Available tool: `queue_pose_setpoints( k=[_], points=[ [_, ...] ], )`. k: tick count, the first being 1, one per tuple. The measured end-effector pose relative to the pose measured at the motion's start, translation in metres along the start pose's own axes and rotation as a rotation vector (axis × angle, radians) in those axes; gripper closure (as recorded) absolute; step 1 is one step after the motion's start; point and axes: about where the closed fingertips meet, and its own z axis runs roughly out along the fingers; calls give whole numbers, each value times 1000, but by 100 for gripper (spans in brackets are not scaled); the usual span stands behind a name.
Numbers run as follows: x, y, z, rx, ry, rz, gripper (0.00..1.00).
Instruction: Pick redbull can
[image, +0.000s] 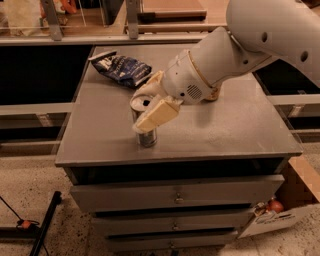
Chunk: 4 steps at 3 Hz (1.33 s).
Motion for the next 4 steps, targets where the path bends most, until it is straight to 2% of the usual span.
queue_pose_setpoints(
  k=[2, 3, 4],
  points=[
    [-3, 0, 6, -41, 32, 30, 87],
    [-5, -14, -12, -24, 58, 61, 100],
    [-13, -31, -42, 12, 64, 75, 100]
  ],
)
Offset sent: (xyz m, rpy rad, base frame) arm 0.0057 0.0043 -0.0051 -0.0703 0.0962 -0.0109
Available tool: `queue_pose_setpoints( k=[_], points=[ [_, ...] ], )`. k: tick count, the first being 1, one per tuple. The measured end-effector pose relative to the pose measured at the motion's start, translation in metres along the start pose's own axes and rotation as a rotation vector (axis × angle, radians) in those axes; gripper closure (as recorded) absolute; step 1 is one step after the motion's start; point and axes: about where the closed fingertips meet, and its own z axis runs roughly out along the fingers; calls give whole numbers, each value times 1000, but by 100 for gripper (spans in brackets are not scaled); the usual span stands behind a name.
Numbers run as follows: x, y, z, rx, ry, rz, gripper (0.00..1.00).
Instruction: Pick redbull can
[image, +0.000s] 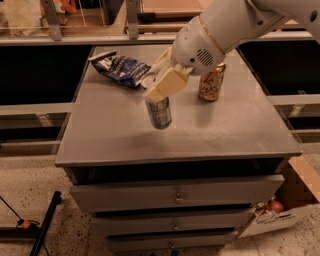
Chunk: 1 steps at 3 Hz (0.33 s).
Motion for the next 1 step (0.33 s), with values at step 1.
queue_pose_setpoints(
  k=[1],
  points=[
    [-5, -3, -7, 14, -6, -8, 100]
  ],
)
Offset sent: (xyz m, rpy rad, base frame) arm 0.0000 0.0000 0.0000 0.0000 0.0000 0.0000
